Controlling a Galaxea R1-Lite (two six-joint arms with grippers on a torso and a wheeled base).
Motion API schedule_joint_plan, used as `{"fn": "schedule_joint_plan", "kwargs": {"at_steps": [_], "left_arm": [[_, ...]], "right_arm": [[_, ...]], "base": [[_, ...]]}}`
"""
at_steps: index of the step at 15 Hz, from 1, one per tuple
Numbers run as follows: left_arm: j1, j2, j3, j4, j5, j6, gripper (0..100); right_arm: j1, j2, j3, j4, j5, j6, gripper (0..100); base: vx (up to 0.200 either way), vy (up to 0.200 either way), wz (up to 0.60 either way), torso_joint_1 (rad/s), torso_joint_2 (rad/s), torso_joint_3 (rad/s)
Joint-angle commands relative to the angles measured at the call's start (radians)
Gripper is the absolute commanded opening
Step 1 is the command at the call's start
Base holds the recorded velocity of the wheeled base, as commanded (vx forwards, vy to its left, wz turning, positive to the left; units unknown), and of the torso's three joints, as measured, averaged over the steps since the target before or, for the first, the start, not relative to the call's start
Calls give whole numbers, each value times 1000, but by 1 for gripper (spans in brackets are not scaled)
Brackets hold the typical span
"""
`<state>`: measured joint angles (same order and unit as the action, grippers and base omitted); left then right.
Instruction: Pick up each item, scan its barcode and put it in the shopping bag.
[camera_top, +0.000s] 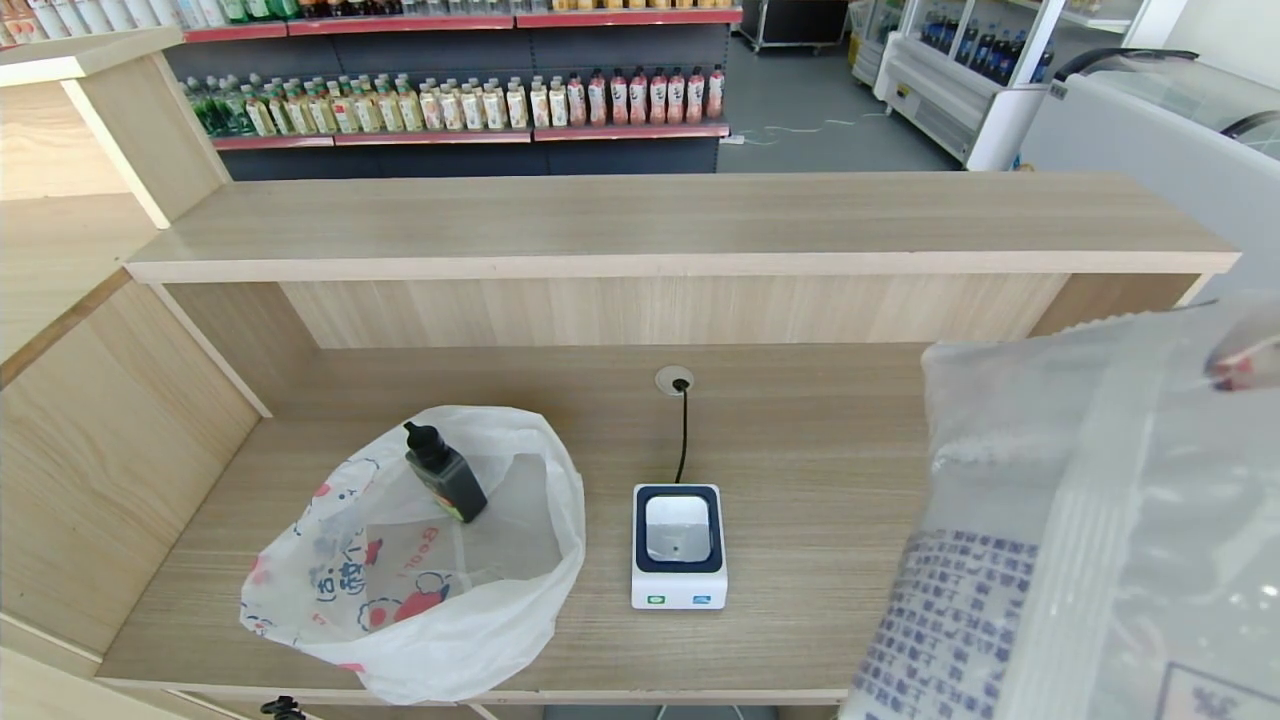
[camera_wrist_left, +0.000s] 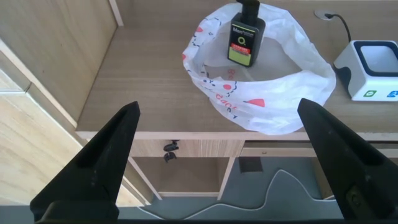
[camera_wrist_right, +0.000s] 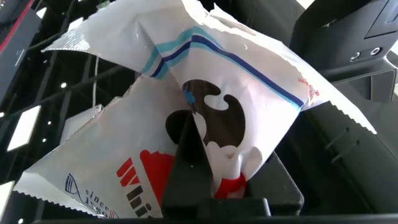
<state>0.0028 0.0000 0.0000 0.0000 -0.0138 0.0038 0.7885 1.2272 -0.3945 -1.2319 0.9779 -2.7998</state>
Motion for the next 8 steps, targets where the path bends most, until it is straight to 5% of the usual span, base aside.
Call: {"fn": "schedule_joint_plan", "kwargs": {"at_steps": [1, 8], "left_arm": [[0, 0, 0, 0, 0, -1, 100], [0, 0, 0, 0, 0, 1, 100]], "right_arm": [[11, 0, -4, 20, 1, -80, 0], [80, -6, -7, 31, -1, -80, 0]], "base": [[0, 0, 0, 0, 0, 0], [0, 0, 0, 0, 0, 0]]}}
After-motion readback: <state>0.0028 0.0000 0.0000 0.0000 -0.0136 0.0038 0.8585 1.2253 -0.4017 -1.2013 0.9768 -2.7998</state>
